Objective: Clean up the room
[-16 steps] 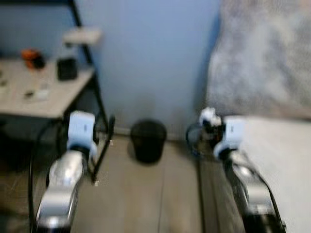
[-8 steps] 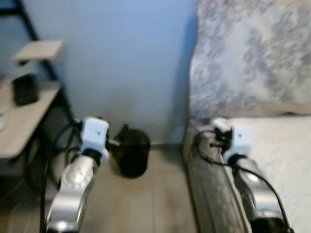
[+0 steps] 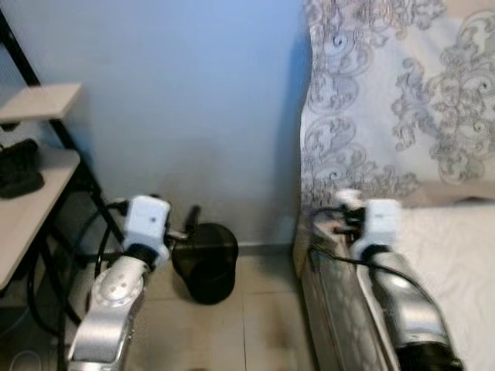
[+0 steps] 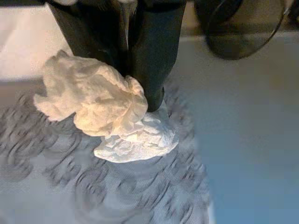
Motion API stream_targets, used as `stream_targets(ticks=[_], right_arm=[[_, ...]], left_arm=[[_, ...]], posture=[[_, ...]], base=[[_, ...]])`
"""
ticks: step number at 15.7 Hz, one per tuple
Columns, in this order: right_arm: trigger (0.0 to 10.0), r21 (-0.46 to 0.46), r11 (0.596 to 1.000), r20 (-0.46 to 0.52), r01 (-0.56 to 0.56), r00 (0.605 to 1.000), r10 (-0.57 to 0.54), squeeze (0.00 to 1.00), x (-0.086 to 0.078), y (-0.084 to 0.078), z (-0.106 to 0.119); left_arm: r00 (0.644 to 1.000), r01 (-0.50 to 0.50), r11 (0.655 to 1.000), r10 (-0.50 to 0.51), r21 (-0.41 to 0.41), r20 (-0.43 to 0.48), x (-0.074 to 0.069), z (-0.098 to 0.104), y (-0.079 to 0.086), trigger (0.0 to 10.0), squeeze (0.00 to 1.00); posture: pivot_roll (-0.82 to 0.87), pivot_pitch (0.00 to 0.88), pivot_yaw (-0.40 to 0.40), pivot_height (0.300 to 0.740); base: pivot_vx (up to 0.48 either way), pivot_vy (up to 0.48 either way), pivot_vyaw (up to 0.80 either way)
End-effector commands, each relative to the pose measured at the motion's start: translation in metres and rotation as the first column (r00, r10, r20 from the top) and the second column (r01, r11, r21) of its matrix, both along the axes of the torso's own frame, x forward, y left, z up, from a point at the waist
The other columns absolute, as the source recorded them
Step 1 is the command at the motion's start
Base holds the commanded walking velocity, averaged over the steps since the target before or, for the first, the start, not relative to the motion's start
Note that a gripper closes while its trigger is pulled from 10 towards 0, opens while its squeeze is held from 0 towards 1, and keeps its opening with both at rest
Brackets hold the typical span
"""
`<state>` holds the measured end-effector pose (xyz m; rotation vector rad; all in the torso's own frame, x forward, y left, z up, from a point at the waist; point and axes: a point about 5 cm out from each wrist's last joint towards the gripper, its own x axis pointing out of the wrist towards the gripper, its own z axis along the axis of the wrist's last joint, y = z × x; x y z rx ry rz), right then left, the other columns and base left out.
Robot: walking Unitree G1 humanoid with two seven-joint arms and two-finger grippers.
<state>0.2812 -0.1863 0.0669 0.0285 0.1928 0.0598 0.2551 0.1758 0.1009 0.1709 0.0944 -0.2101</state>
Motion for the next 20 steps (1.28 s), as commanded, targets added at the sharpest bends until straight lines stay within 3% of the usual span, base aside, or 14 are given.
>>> stream_targets(ticks=[1,7,9,14,16,17,20], right_arm=[[10.0,0.013,1.0,0.031,-0.021,0.999,0.021,0.0,0.006,0.011,0.006],[10.0,-0.024,0.998,0.034,-0.052,0.998,0.053,0.0,0.007,0.012,0.006],[10.0,-0.11,0.993,0.056,-0.045,0.997,0.052,0.0,0.009,0.011,0.009],[10.0,0.014,1.0,0.085,-0.024,0.996,0.022,0.0,0.014,0.008,0.015],[10.0,0.012,0.999,0.071,-0.044,0.997,0.043,0.0,0.014,0.009,0.013],[10.0,-0.033,0.996,0.068,-0.079,0.994,0.081,0.0,0.012,0.012,0.011],[10.0,-0.08,0.991,0.083,-0.111,0.99,0.118,0.0,0.013,0.018,0.013]], left_arm=[[1.0,-0.018,1.0,0.017,0.023,0.024,0.003,0.007,0.008,10.0,0.0],[0.999,-0.013,1.0,0.013,0.02,0.03,0.006,0.009,0.008,10.0,0.0],[1.0,-0.006,1.0,0.006,0.009,0.031,0.006,0.008,0.007,10.0,0.0],[1.0,0.002,1.0,-0.001,-0.013,0.021,0.006,0.006,0.002,10.0,0.0],[1.0,0.006,1.0,-0.006,-0.009,0.02,0.005,0.006,0.002,10.0,0.0],[1.0,0.007,1.0,-0.007,-0.006,0.017,0.004,0.005,0.002,10.0,0.0],[1.0,0.005,1.0,-0.005,-0.003,0.014,0.002,0.003,0.002,10.0,0.0]], posture=[[0.08,0.0,0.028,0.74],[0.08,0.0,0.025,0.74],[0.08,0.0,0.021,0.74],[0.07,0.0,0.022,0.74],[0.07,0.0,0.019,0.74],[0.07,0.0,0.019,0.74],[0.07,0.0,0.013,0.74]], base=[[0.368,0.0,0.0],[0.365,0.0,0.0],[0.358,0.0,0.8],[0.351,0.0,0.32],[0.369,0.0,0.0],[0.371,0.0,0.0],[0.374,0.0,0.8]])
